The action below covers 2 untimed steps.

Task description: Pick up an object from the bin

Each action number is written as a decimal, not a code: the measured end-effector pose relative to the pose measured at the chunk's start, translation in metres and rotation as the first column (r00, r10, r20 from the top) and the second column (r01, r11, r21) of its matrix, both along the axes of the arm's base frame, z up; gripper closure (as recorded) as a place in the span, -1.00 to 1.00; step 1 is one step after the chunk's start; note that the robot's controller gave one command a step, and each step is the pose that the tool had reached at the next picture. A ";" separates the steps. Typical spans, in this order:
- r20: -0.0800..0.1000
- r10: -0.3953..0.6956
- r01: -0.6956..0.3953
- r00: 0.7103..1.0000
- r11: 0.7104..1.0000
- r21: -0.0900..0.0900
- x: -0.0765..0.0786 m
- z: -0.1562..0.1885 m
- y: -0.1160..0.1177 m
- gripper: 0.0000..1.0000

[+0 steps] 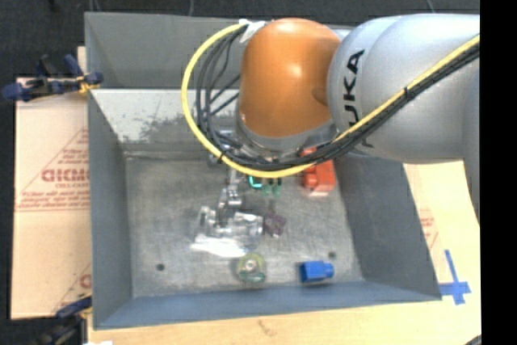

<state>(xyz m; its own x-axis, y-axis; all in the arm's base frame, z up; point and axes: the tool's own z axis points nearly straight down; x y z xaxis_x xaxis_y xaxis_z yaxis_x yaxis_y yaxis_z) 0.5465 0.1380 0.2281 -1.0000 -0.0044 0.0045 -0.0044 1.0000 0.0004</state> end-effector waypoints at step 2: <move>0.013 -0.041 0.040 0.999 0.999 0.004 -0.023 -0.154 -0.077 -1.00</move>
Offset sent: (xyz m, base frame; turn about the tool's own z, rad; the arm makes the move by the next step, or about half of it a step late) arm -0.0262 -0.0648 -0.1395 0.1636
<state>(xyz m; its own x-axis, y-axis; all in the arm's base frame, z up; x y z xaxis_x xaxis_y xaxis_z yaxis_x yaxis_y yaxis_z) 0.5234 0.0607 0.0740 -0.9993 0.0361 -0.0082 0.0360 0.9993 0.0043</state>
